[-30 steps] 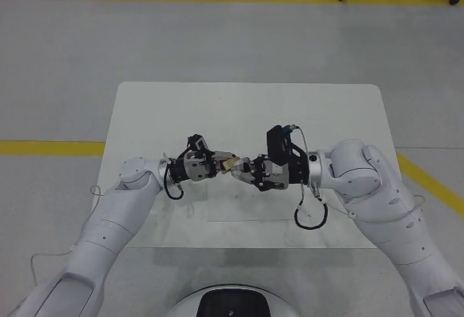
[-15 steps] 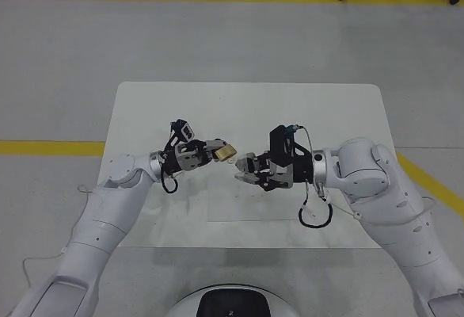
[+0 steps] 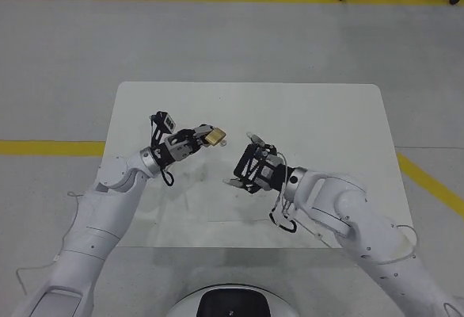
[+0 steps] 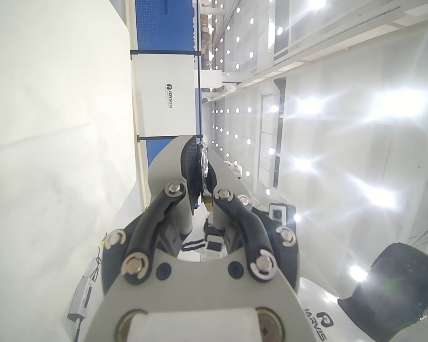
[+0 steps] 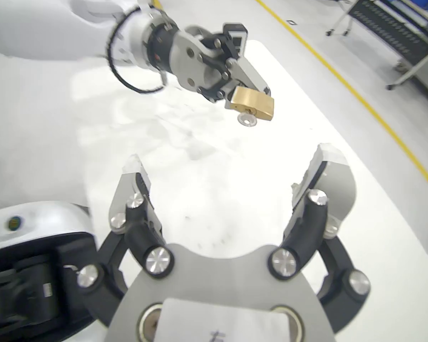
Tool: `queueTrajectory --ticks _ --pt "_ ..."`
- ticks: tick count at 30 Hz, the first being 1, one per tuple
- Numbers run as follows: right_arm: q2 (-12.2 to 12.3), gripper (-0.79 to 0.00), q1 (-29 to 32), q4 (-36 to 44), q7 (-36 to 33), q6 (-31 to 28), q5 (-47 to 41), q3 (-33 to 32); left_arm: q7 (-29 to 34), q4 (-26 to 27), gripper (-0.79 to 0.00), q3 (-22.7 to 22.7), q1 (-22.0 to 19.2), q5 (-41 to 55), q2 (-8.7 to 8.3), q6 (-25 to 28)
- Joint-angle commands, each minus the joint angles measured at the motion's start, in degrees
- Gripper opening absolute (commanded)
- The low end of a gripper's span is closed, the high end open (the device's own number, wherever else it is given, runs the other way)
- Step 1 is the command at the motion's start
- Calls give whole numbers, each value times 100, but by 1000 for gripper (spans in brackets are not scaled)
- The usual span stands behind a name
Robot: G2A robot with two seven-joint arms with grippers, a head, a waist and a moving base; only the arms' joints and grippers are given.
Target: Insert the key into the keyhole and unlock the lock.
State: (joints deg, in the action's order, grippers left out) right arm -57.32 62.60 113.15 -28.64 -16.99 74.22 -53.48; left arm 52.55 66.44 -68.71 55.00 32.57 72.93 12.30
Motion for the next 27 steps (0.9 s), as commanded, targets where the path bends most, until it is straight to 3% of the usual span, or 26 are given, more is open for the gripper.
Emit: queueTrajectory --ticks 1,8,16,21,22,23,27 --pt "-68 -422 -26 -113 203 419 1035 304 -48 19 -785 72 -2 -130 8 21" --pt "-211 -499 -90 -247 664 691 1602 633 -12 -14 -785 125 -27 -104 17 -83" --pt "-296 -545 -109 -304 592 585 1673 608 36 -11 -785 147 -32 -130 14 -124" --pt "-345 -628 -115 -344 497 567 1627 542 71 -7 -785 154 -39 -140 11 -156" --pt "-354 -668 -117 -351 490 555 1624 531 71 -7 -785 155 -39 -140 11 -157" --pt "-363 -785 -111 -361 502 535 1581 520 78 -5 -785 158 -41 -149 10 -161" --pt "-389 -785 -96 -395 526 436 1465 434 84 -3 -785 161 -44 -158 8 -154"
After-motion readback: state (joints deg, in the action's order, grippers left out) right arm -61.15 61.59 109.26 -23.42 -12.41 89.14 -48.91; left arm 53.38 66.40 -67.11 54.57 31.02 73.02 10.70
